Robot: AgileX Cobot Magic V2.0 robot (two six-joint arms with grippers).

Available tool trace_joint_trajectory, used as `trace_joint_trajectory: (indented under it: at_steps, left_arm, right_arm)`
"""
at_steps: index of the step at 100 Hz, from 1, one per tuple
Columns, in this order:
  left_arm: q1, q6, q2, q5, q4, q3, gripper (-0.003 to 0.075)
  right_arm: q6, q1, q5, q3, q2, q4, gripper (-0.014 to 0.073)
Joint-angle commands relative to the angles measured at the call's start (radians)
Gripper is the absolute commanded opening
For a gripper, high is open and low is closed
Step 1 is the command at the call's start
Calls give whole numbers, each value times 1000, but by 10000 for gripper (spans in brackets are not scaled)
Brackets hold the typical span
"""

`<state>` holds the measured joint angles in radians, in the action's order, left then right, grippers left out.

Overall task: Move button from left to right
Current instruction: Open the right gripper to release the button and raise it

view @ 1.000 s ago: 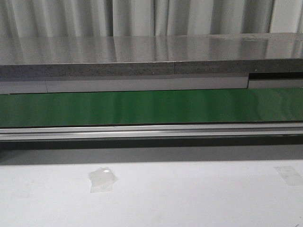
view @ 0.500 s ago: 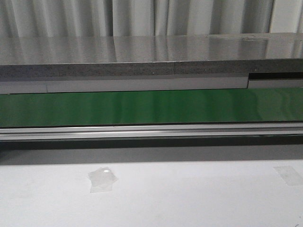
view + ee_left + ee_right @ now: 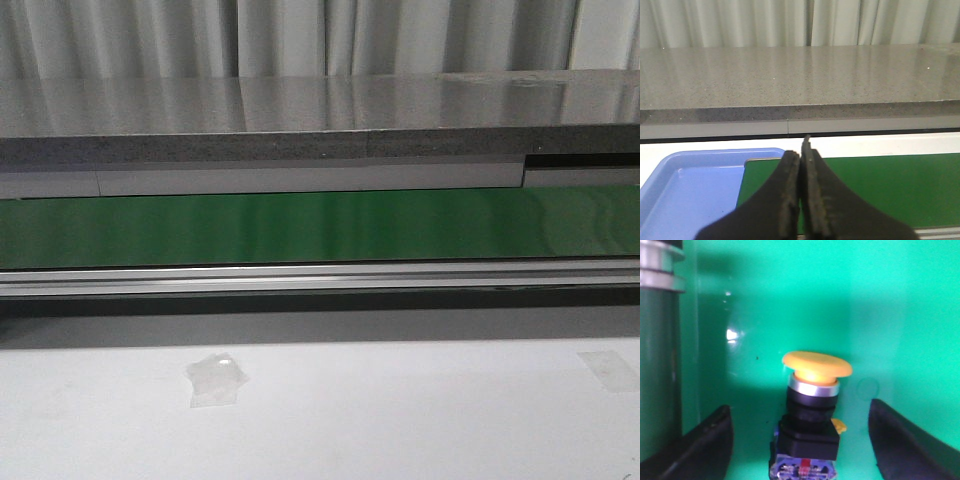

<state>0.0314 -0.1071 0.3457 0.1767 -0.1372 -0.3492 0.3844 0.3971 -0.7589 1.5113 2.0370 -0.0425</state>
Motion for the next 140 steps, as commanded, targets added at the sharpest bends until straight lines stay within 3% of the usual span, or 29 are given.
trace_joint_trajectory:
  at_steps: [1,25,49,92,113,140]
  left_arm:
    - [9,2,9,-84,-11,-26,-20]
    - [9,2,9,-84,-11,-26,-20]
    - [9,2,9,-84,-11,-26,-20]
    - [9,2,9,-84,-11,-26,-20]
    - [9,2,9,-84,-11,-26,-20]
    - [9,2,9,-84,-11,-26,-20]
  right_arm:
    - [-16,7,32,32,-68,-29,584]
    - [-16,7,76,32,-135,-17,582]
    - [-16,-29,127,32,-225,137,582]
    - [-13,-255,163,11,-402,217,582]
    - [-13,-349,262,-130,-547,255,582]
    - [-13,-418,491,-459,-795,266,582]
